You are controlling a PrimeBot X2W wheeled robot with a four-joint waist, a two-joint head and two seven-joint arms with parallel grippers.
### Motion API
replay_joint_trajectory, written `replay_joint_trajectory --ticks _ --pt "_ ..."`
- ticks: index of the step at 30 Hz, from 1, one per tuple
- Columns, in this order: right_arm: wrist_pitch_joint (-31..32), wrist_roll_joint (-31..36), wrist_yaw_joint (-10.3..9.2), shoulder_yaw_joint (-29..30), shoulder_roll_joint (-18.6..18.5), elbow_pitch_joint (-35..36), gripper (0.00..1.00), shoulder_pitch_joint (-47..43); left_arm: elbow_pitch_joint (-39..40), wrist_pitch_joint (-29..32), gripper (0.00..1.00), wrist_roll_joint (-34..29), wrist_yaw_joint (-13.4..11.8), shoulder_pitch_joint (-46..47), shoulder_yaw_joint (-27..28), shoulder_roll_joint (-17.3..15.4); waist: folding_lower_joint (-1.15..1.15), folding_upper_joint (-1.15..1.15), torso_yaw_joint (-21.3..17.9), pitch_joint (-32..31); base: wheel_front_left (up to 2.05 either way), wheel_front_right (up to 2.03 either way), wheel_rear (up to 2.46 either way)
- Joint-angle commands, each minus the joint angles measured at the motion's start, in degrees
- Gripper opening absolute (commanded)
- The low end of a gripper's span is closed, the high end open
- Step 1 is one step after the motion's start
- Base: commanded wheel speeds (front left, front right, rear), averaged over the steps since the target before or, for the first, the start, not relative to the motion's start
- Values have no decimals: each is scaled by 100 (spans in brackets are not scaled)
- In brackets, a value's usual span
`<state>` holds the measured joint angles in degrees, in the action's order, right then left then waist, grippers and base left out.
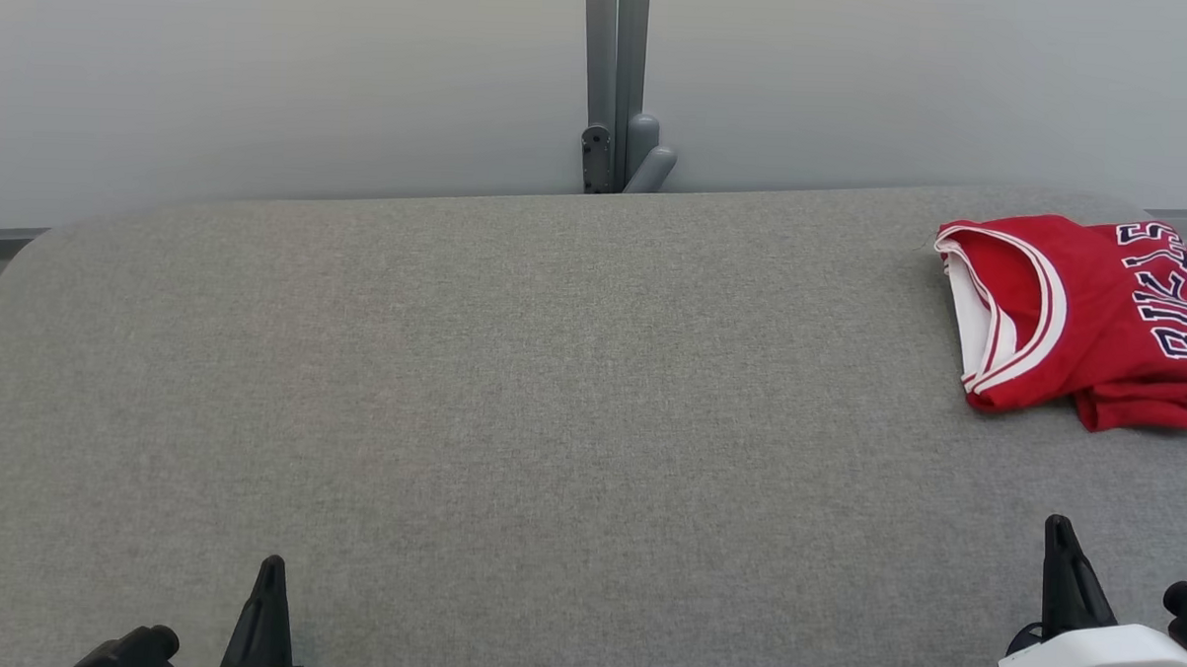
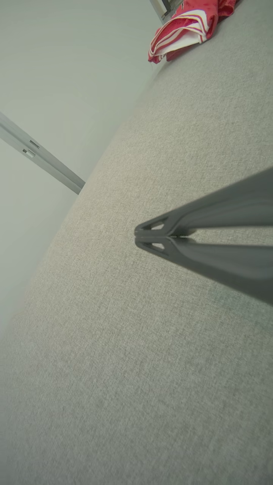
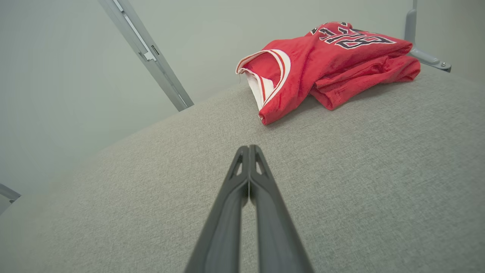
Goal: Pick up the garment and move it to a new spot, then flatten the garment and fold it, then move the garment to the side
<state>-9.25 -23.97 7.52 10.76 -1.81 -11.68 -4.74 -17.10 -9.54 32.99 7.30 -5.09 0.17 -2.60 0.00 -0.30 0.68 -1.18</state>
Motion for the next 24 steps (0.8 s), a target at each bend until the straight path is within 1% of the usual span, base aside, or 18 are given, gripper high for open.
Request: replay_joint_trajectory --ticks 1,13,24 --pt "33 -218 0 -5 -50 66 0 165 82 31 0 195 6 168 53 -12 0 5 0 1 0 0 0" --pt "296 -1366 -1 -85 -62 18 0 337 124 306 0 1191 9 353 154 -17 0 8 -8 17 0 0 0" --pt "514 -2292 -1 -144 -73 -25 0 481 156 531 0 2000 12 498 245 -21 0 11 -15 31 0 0 0"
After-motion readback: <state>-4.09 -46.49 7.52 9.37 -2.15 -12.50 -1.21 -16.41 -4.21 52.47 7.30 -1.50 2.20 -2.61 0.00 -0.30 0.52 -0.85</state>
